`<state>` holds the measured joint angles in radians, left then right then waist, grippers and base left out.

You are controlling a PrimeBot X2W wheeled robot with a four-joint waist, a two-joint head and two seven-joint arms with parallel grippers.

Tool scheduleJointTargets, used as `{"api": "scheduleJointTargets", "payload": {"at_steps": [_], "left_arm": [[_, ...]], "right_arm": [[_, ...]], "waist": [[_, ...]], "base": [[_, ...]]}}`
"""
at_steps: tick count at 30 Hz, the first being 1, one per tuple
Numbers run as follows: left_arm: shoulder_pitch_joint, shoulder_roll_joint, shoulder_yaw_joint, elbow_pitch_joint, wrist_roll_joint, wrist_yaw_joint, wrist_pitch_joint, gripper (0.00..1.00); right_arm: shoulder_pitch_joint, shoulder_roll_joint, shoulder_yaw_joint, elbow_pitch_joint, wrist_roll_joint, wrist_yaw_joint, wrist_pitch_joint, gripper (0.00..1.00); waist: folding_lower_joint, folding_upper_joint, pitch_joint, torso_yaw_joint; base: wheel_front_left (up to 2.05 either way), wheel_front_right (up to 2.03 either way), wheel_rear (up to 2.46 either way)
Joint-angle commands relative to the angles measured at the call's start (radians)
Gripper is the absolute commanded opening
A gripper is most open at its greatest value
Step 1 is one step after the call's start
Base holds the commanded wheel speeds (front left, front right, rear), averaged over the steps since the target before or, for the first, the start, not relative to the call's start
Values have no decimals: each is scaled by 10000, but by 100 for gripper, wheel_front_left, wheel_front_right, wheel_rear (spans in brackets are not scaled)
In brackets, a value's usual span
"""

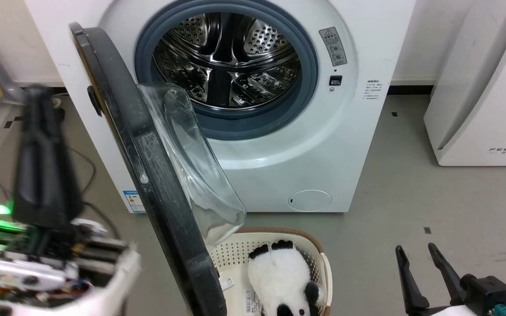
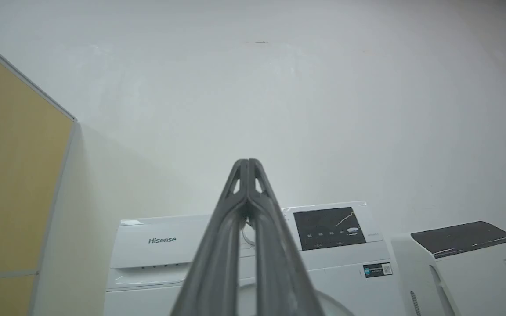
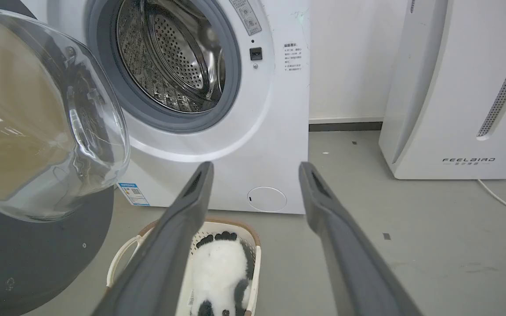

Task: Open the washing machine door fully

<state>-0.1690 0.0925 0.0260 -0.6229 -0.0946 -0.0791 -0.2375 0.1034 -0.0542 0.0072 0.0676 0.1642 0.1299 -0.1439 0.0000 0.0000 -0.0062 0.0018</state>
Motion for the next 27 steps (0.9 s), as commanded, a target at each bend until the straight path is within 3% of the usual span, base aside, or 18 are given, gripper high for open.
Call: {"api": "scheduleJointTargets", "payload": {"at_steps": [1,7,15,27], "left_arm": [[-10,1,-272,-181,-103,-77,107,0],[577,52,-2072,-606,-599,-338,805,0],[1783,534,-4748,-34,-1334,-477,1880,0],[3578,1210,-5304,1324,-1343,114,3798,0]], "right_arm": [[71,39,-17,45,98,8,-55,100],[111,39,-66,94,203,8,-153,100],[127,39,-115,99,131,8,-122,100],[257,39,-91,103,141,8,-31,100]], "waist": [[0,0,-3,-5],[0,0,-26,34],[0,0,-87,148],[0,0,-190,193]], "base": [[0,0,0],[0,0,0],[0,0,0],[0,0,0]]}}
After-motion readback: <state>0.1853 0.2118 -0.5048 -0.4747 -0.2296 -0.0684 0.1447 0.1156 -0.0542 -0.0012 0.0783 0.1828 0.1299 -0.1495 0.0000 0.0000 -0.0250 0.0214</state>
